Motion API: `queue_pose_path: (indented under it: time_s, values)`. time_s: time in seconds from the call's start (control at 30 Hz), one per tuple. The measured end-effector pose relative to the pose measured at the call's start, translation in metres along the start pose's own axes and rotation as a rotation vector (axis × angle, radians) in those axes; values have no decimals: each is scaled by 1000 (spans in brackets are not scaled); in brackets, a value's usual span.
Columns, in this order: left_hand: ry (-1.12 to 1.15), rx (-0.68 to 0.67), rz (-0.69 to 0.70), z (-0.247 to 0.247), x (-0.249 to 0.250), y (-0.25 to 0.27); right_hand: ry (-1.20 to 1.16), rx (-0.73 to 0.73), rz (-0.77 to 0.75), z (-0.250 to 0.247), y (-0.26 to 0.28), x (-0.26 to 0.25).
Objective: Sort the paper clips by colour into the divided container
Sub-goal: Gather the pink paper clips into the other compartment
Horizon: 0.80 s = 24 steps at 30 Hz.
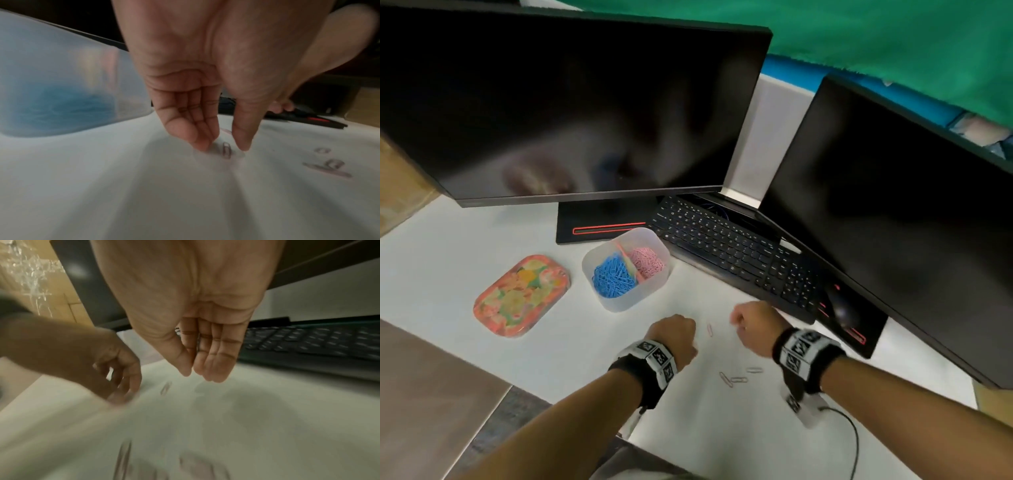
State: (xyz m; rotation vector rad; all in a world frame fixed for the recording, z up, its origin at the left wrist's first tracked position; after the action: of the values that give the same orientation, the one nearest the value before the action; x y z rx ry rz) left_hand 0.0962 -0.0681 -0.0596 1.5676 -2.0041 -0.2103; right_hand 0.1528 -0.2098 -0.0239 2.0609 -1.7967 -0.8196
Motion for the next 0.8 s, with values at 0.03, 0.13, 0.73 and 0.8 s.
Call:
queue_pose_path:
  time_s: [0.03, 0.13, 0.73, 0.8]
  values:
    - [-22, -7, -5, 3, 2, -2, 35, -22, 9, 12, 7, 16]
    - [-70, -20, 2, 7, 8, -7, 94, -75, -36, 43, 25, 44]
    - [69, -6, 503, 26, 70, 4, -89, -10, -118, 73, 38, 45]
    - [23, 7, 523, 31, 74, 3, -68, 4, -127, 77, 40, 45]
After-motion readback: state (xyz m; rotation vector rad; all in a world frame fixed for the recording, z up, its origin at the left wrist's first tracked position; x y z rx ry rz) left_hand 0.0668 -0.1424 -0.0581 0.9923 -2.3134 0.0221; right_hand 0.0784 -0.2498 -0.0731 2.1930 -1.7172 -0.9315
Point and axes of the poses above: each hand's wrist, its own y-axis away from the middle knuckle, its own z-axis out of the palm, x = y × z, the point moved 7 cm from there along -y, towards the middle knuckle, and after that the axes turned 12 degrees about z, right-handed, at the moved point
